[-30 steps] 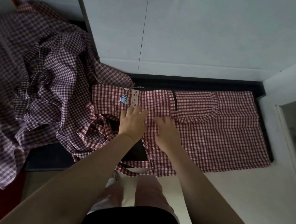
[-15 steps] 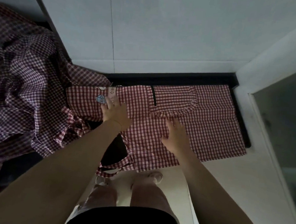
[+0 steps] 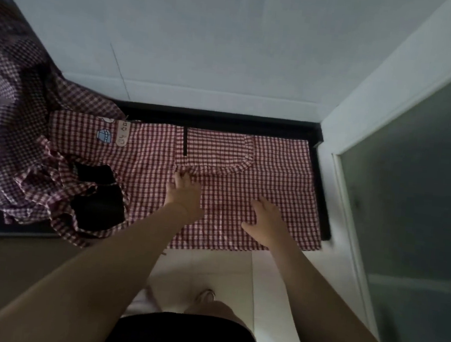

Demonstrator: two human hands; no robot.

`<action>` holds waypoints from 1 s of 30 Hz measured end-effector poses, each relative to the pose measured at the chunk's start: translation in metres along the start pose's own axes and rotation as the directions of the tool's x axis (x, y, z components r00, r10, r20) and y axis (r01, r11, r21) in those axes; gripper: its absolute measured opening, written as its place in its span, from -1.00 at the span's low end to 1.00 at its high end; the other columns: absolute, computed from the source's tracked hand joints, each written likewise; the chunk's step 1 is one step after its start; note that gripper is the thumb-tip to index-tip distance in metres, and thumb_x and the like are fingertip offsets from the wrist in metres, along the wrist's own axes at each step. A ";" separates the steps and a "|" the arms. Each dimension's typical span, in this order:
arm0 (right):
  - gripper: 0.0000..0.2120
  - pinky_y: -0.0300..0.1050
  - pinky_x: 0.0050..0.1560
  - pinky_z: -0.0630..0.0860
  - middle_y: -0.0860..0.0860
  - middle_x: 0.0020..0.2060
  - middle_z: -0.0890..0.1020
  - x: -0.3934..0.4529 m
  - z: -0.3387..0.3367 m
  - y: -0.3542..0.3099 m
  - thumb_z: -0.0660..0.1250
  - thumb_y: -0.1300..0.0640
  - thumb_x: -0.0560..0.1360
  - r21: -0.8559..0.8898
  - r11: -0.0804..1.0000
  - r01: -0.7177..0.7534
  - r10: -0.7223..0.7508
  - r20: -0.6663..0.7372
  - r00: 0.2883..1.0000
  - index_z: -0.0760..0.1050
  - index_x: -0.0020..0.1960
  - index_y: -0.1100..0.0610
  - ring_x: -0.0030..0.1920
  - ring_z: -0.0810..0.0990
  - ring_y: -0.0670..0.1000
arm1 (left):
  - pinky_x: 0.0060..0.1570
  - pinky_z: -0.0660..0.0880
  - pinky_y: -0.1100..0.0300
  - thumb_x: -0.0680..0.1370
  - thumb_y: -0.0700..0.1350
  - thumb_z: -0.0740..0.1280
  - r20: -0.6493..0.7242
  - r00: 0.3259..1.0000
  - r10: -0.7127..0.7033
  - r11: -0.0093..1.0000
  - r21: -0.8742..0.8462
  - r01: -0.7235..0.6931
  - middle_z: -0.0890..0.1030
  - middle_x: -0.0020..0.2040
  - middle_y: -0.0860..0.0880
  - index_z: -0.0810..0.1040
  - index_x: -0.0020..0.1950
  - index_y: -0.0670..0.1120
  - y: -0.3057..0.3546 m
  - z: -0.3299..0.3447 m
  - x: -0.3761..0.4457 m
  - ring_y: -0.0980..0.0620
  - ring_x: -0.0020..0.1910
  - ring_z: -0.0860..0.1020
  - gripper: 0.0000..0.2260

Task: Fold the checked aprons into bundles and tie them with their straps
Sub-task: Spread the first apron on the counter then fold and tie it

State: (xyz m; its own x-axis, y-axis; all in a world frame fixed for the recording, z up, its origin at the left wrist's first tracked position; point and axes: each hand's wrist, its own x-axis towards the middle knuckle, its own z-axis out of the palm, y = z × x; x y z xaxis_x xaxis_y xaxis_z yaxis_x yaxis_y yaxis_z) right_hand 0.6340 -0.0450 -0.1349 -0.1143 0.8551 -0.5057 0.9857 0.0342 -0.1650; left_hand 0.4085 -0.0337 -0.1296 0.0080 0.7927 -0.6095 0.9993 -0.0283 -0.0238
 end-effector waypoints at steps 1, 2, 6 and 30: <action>-0.16 0.24 0.47 0.25 0.05 0.56 0.11 -0.005 0.000 0.010 0.40 -0.27 0.43 -0.045 0.998 0.037 -0.036 0.021 0.999 0.12 0.54 0.02 0.54 0.11 0.17 | 0.51 0.08 -0.22 0.56 0.24 0.25 -0.015 1.000 -0.024 0.999 -0.038 0.023 -0.13 0.60 -0.27 0.00 0.60 -0.12 0.013 0.002 -0.006 -0.34 0.56 -0.13 -0.22; -0.06 0.29 0.46 0.25 0.04 0.56 0.07 -0.010 0.002 0.015 0.44 -0.31 0.36 -0.104 0.990 0.091 -0.086 0.053 0.995 0.07 0.54 0.00 0.54 0.07 0.19 | 0.50 0.10 -0.22 0.54 0.25 0.26 -0.022 1.000 -0.023 0.997 -0.074 0.021 -0.12 0.59 -0.29 0.02 0.60 -0.12 0.025 0.005 -0.012 -0.36 0.56 -0.11 -0.20; -0.06 0.35 0.44 0.22 0.06 0.59 -0.04 -0.030 0.027 0.007 0.47 -0.16 0.42 -0.301 0.926 0.228 -0.216 0.073 0.974 -0.06 0.57 -0.07 0.56 -0.01 0.25 | 0.45 0.13 -0.30 0.42 0.35 0.37 0.056 0.998 0.042 0.999 0.016 -0.043 -0.27 0.56 -0.32 -0.25 0.60 -0.09 0.059 0.039 -0.039 -0.42 0.53 -0.18 0.07; -0.83 -0.10 -0.13 0.47 0.07 -0.05 0.58 -0.044 0.006 -0.003 0.29 0.32 0.54 -0.140 0.978 0.152 -0.162 -0.062 0.985 0.53 0.11 0.21 -0.03 0.60 0.08 | 0.02 0.52 0.10 0.59 -0.21 0.26 -0.080 0.997 0.006 0.998 0.058 -0.001 0.52 0.19 -0.05 0.45 0.29 -0.10 0.058 0.037 -0.065 -0.03 0.17 0.51 -0.73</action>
State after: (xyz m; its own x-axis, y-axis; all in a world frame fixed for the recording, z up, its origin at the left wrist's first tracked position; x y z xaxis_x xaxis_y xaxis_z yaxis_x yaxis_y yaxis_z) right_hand 0.6353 -0.0863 -0.1172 -0.2649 0.8687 -0.4187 0.9643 0.2361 -0.1201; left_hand 0.4650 -0.1100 -0.1208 0.0164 0.8386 -0.5445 0.9955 -0.0643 -0.0691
